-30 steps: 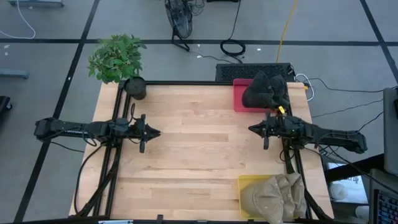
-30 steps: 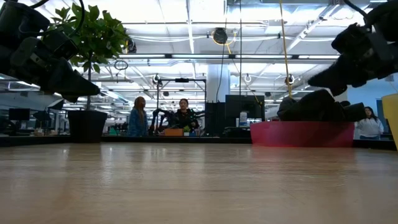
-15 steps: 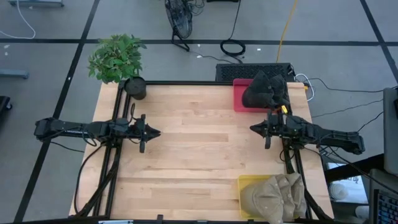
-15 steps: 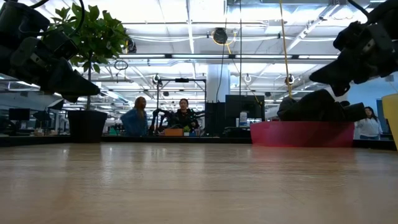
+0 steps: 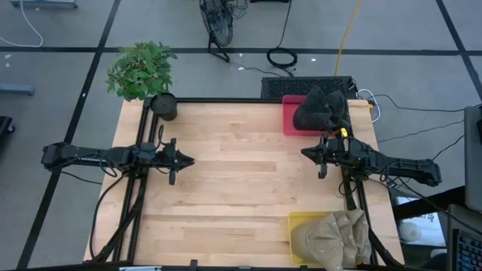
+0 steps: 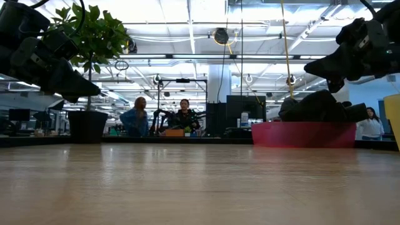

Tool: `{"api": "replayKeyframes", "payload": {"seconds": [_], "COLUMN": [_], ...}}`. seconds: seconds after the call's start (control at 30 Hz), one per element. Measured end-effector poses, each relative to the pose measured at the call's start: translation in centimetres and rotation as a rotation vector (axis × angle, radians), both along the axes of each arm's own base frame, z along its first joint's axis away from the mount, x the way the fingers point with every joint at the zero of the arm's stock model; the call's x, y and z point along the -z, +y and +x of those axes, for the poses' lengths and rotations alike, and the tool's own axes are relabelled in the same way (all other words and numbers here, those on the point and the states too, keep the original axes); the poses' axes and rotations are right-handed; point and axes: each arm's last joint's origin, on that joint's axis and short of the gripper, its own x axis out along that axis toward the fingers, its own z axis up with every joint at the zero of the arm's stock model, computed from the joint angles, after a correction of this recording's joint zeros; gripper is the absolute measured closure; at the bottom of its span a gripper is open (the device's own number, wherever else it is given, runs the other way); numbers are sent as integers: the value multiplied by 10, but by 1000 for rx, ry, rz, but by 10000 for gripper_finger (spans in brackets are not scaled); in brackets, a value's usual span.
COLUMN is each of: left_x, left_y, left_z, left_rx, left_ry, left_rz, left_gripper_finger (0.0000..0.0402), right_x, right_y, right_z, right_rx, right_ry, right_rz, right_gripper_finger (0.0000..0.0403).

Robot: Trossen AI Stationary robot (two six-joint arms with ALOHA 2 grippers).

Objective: Pick & Place hat
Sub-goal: Return to Home Position

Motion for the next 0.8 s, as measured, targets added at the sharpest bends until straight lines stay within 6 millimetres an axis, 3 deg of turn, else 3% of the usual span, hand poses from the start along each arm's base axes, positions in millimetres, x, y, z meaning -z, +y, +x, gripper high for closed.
{"api": "replayKeyframes", "payload": {"seconds": [0.27,0.8], "left_x": [0,0], "left_y": [0,0], "left_z": [0,0], "left_rx": [0,0], "left_ry": [0,0], "left_rz": [0,0], "left_gripper_finger": [344,344], "right_x": [-1,-1], "right_y": [0,0], "right_z": [0,0], "right_rx": [3,3], "right_ry": [-28,-29], "right_rz": [79,77], "right_gripper_finger": [403,403]}}
